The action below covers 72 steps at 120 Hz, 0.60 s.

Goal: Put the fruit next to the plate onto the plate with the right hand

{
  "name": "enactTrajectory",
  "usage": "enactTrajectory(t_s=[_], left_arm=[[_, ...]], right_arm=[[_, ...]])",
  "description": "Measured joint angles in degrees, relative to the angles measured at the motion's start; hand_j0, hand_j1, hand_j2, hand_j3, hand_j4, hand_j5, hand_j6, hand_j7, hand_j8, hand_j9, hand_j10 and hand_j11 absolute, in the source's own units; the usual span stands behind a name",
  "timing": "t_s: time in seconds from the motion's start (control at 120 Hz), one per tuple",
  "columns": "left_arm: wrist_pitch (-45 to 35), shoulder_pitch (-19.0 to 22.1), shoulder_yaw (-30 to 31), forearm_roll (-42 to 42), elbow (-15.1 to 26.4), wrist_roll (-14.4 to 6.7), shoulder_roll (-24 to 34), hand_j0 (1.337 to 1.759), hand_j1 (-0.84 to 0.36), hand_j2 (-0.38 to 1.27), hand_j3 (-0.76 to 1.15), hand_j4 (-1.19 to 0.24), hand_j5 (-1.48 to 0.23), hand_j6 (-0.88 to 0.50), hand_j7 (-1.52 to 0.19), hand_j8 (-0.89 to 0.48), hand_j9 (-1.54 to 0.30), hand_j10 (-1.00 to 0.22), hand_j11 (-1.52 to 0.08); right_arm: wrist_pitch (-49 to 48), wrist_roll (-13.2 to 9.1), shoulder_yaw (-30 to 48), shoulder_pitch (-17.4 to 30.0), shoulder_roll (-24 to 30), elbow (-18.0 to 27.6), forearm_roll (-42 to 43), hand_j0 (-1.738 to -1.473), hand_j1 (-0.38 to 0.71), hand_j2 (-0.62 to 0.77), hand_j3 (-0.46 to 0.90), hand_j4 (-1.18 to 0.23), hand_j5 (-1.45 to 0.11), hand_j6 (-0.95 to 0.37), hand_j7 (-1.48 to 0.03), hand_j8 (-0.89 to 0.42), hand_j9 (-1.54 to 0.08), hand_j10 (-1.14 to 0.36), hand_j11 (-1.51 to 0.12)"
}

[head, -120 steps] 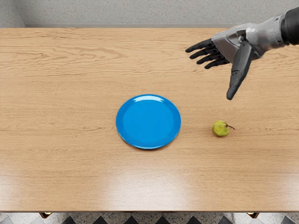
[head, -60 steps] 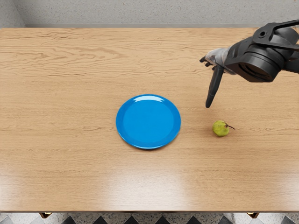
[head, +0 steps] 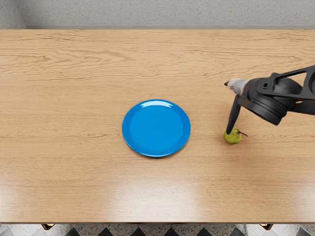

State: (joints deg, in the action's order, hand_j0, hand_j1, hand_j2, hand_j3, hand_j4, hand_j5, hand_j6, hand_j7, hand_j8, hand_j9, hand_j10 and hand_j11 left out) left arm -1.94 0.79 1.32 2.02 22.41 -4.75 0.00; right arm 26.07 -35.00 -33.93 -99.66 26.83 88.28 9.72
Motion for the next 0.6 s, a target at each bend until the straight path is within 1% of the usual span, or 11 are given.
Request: enactTrajectory(t_s=[0.217,0.45,0.6], left_arm=[[0.0,0.0,0.0,0.0,0.0,0.0,0.0,1.658,0.34,0.0,0.0,0.0,-0.01,0.0,-0.01,0.0,-0.01,0.0,-0.01],[0.0,0.0,0.0,0.0,0.0,0.0,0.0,1.658,0.34,0.0,0.0,0.0,-0.01,0.0,-0.01,0.0,-0.01,0.0,-0.01],[0.0,0.0,0.0,0.0,0.0,0.0,0.0,1.658,0.34,0.0,0.0,0.0,-0.01,0.0,-0.01,0.0,-0.01,0.0,-0.01]], right_arm=[[1.61,0.0,-0.84,0.66,-0.44,1.27,0.1,-1.658,-0.35,0.0,0.0,0.0,0.0,0.0,0.0,0.0,0.0,0.0,0.0],[6.4,0.0,-0.95,3.98,-2.43,1.52,0.45,-1.658,-0.35,0.0,0.0,0.0,0.0,0.0,0.0,0.0,0.0,0.0,0.0],[7.5,0.0,-1.7,4.83,-2.67,1.49,0.66,-1.658,-0.35,0.0,0.0,0.0,0.0,0.0,0.0,0.0,0.0,0.0,0.0]])
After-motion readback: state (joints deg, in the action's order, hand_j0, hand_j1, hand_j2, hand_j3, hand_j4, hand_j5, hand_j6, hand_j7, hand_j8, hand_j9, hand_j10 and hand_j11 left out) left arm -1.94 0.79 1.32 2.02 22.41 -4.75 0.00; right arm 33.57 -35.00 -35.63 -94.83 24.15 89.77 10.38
